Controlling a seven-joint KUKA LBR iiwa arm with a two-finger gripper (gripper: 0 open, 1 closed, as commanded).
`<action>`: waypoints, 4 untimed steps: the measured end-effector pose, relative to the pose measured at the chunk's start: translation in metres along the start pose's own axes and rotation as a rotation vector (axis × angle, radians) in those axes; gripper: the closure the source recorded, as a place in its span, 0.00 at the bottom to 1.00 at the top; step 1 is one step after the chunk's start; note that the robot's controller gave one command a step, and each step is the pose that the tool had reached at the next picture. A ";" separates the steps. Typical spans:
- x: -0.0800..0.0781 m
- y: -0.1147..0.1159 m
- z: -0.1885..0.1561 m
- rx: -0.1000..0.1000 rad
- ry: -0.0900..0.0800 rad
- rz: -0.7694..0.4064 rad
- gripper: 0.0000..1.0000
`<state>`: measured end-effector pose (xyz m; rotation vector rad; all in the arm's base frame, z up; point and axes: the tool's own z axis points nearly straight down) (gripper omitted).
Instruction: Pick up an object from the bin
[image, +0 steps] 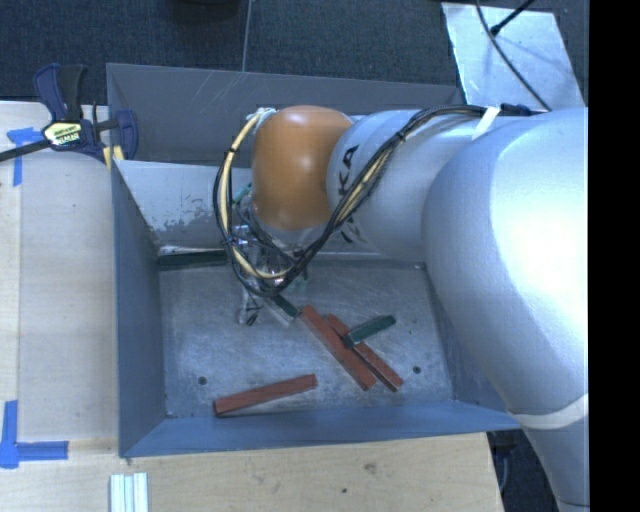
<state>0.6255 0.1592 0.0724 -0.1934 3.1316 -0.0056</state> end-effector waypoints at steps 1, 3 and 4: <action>0.003 -0.043 -0.035 -0.003 -0.005 0.221 0.00; 0.003 -0.042 0.001 -0.004 0.000 0.247 1.00; 0.002 -0.027 -0.137 -0.006 -0.009 0.234 1.00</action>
Offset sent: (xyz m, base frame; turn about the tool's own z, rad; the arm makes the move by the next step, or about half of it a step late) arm 0.0004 -0.0411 0.0329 0.2199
